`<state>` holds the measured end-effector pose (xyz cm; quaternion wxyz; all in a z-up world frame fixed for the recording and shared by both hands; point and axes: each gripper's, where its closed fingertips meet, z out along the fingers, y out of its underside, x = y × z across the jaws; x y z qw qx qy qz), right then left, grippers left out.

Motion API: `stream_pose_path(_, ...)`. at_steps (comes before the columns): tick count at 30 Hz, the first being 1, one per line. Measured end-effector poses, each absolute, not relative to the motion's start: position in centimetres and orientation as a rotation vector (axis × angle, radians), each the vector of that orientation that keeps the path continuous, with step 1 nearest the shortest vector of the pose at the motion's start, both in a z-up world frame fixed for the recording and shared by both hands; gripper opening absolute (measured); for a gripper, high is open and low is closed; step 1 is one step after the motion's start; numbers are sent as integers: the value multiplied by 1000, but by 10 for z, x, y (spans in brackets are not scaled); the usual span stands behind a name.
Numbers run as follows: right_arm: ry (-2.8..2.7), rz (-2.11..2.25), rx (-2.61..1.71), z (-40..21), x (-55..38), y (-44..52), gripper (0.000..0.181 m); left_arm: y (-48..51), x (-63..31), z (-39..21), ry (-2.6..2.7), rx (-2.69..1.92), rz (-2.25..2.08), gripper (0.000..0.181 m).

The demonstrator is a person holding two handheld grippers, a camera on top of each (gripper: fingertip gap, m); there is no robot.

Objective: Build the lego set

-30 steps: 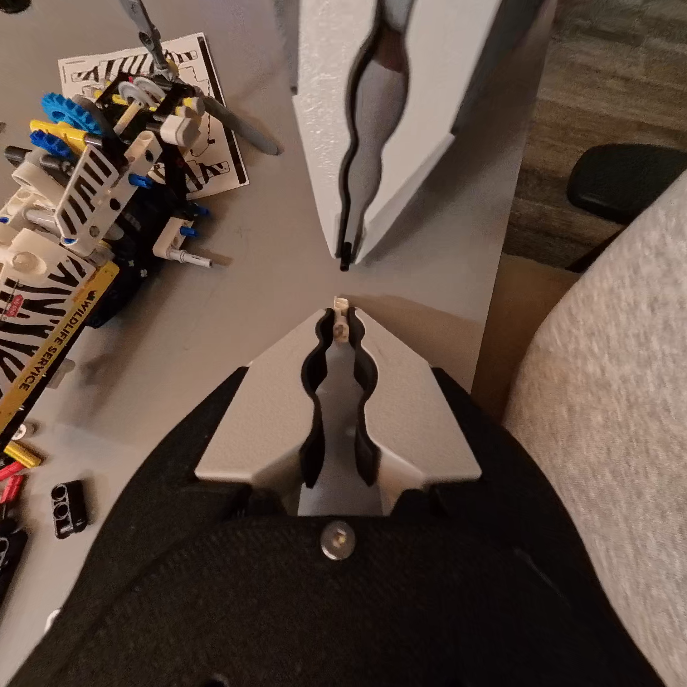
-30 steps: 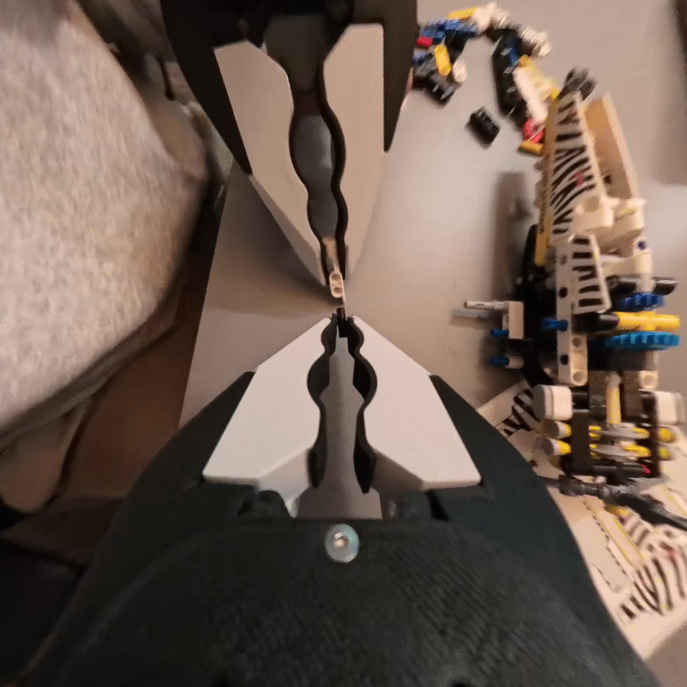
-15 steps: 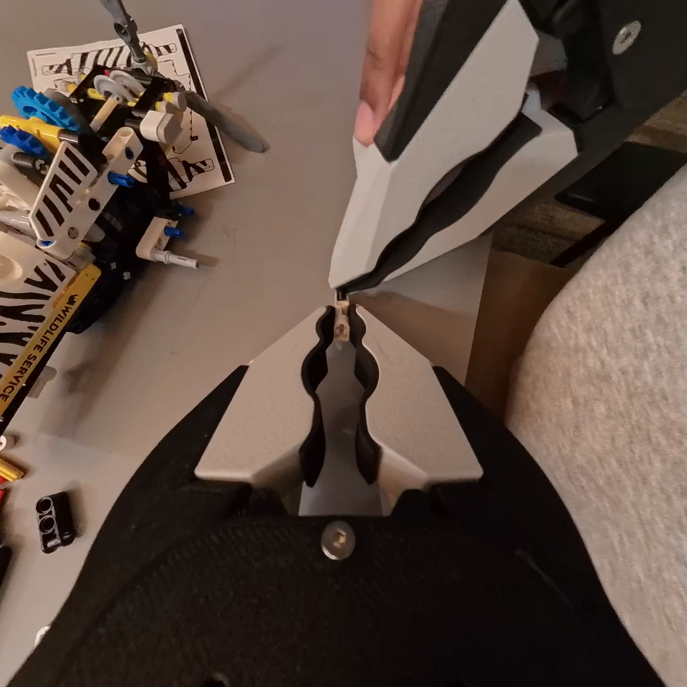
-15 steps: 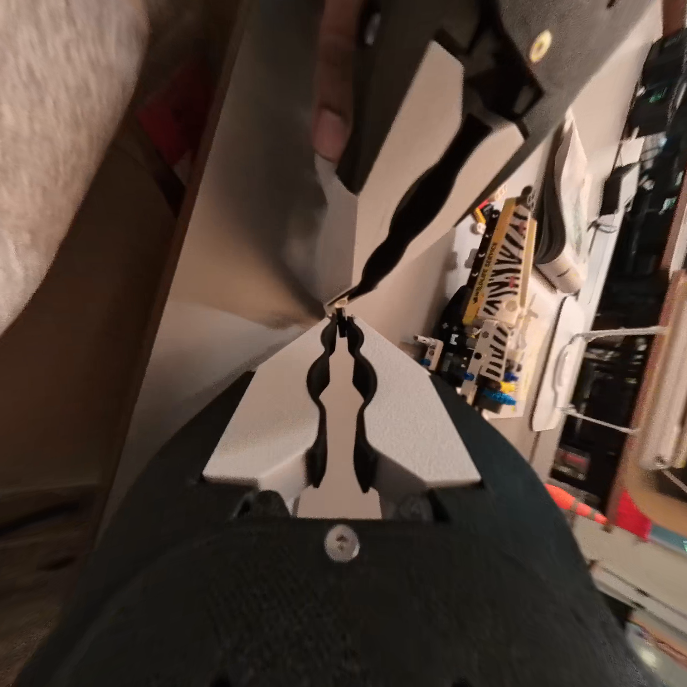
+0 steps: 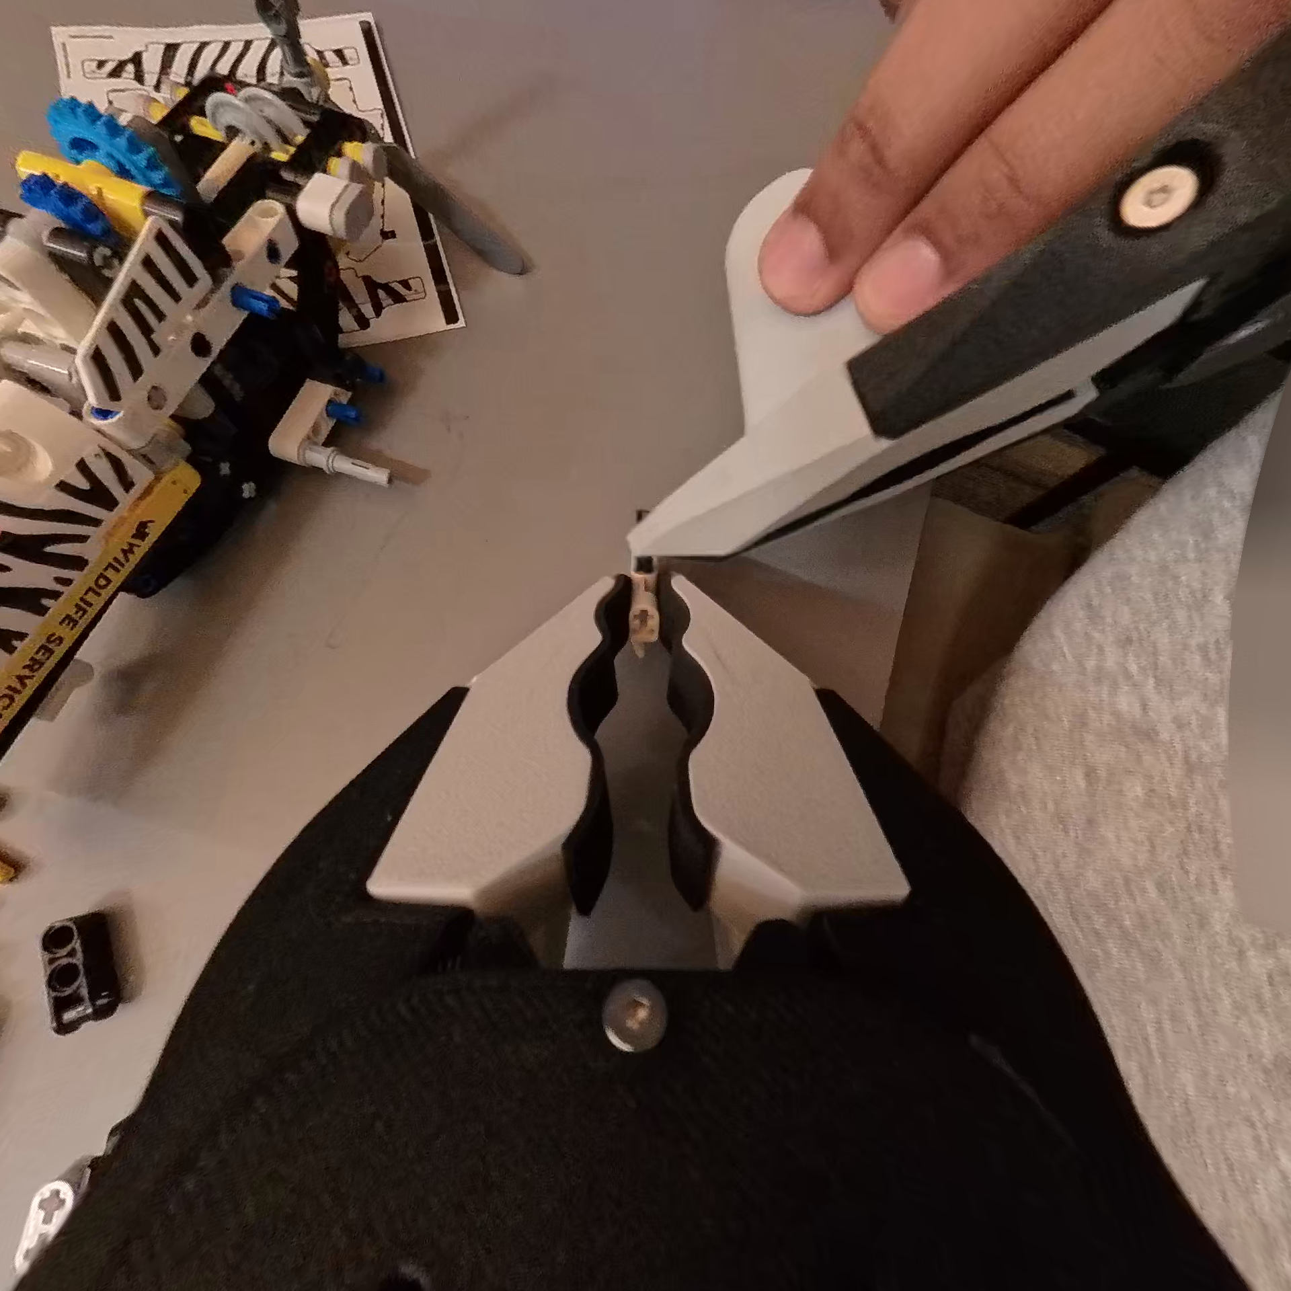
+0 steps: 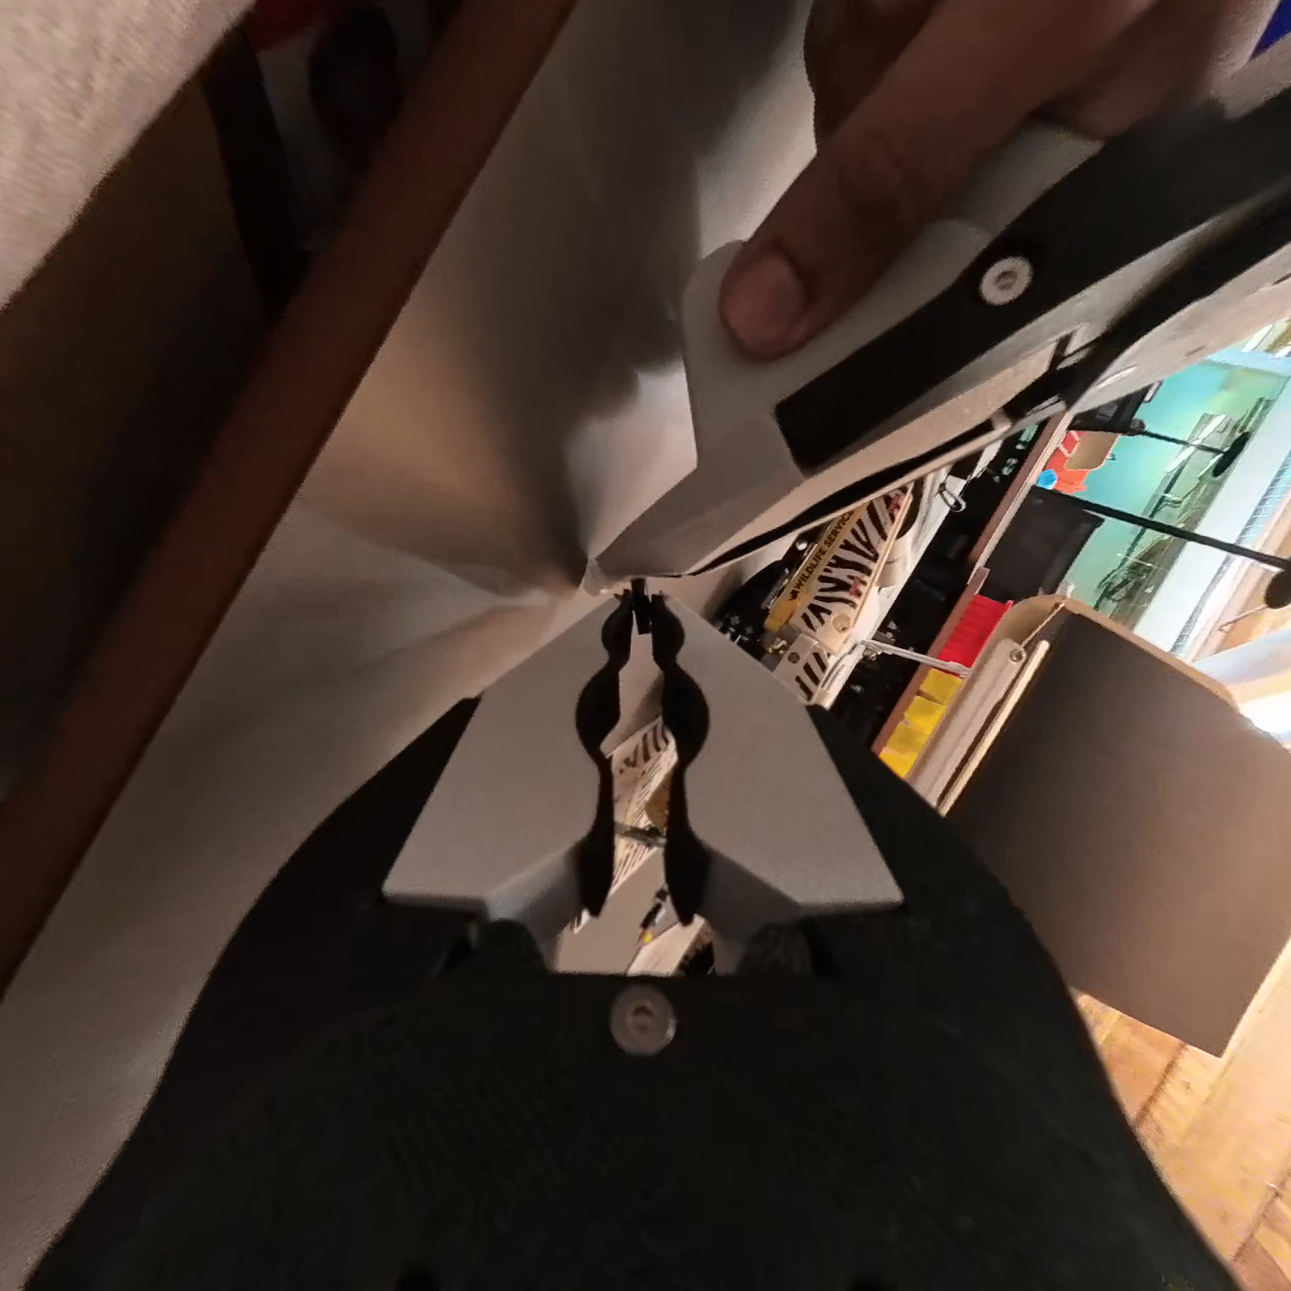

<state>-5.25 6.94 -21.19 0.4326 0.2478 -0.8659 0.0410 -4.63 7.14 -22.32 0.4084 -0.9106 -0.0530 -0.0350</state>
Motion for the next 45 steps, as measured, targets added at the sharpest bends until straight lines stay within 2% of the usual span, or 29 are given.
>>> stream_pose_path(23, -1995, 34, 702, -213, -57, 65, 1, 70, -53, -221, -219, -2270, -150, 7)
stream_pose_path(30, -2144, 169, 606, -211, -56, 63, 2, 70, -54, -221, -219, -2269, -138, 6)
stream_pose_path(39, -2593, 628, 157, -210, -53, 64, 3, 71, -51, -222, -177, -2281, -102, 7)
stream_pose_path(45, -2723, 669, 126, -211, -49, 65, 3, 71, -49, -223, -152, -2291, -86, 7)
